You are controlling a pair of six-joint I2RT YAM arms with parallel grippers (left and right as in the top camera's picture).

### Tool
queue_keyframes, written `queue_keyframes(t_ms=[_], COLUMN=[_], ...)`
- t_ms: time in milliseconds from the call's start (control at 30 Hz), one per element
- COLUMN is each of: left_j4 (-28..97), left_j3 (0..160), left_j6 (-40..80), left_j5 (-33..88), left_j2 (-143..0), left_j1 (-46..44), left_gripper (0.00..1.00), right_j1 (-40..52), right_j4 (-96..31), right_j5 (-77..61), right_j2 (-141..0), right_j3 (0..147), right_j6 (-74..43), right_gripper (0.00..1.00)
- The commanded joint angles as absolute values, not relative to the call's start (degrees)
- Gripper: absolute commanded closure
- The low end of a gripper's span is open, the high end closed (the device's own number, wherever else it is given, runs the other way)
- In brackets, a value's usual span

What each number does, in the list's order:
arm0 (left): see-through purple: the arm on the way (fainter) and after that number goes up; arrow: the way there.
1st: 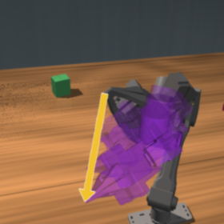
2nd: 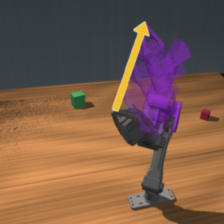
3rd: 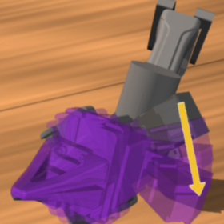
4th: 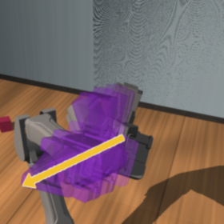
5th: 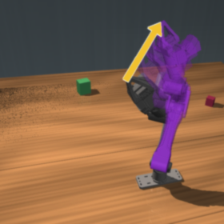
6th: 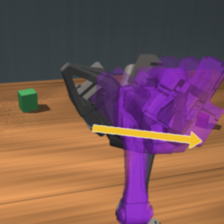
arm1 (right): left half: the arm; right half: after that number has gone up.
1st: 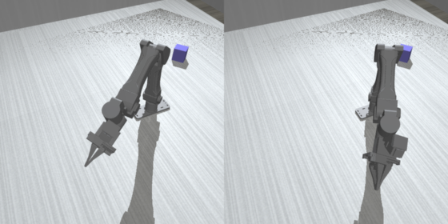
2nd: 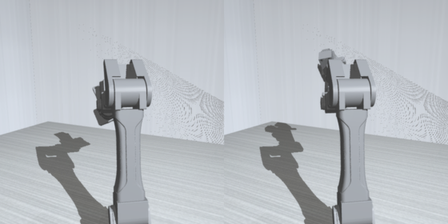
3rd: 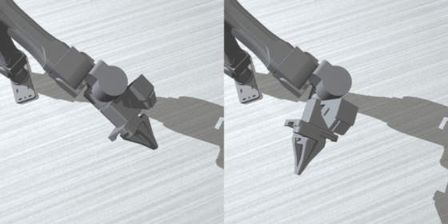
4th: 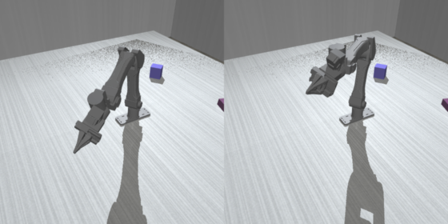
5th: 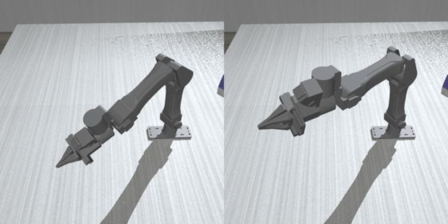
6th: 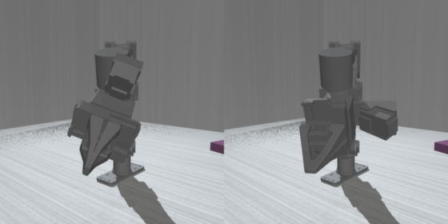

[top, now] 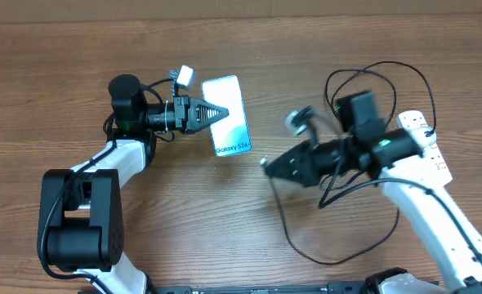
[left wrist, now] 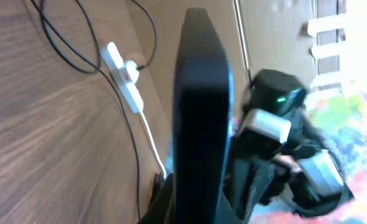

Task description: Plug charger to phone and switch on socket

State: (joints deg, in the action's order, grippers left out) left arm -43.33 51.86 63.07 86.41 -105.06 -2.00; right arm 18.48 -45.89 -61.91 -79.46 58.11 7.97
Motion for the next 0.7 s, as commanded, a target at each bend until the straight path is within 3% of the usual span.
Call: queue_keyframes(t_ms=[0,167,400,667], left_j4=[-43.7,-43.7,-43.7,-43.7], left_j3=[53.3,53.3,53.3,53.3], left_j6=[62.8,62.9,63.5,64.0], left_j5=[90.6,89.7,85.9,84.6], left_j2=[-105.4,-105.4,-105.4,-105.4], left_j1=[-1.8,-1.9,-2.0,-2.0], left_gripper=[0.96,0.96,0.96,0.96], right_j1=[19.3,19.5,20.7,22.1], right_j4=[-38.3,-24.9,-16.2,-11.9], right_j5=[-72.0,-72.6,-69.8,-68.9], right_j2=[-80.3,-82.5,-85.4,-88.4], right_j3=[52.3,48.1,48.0,48.0], right_j6=[8.8,-2.0,-10.8,-12.3], right_gripper=[0.96,0.96,0.96,0.96])
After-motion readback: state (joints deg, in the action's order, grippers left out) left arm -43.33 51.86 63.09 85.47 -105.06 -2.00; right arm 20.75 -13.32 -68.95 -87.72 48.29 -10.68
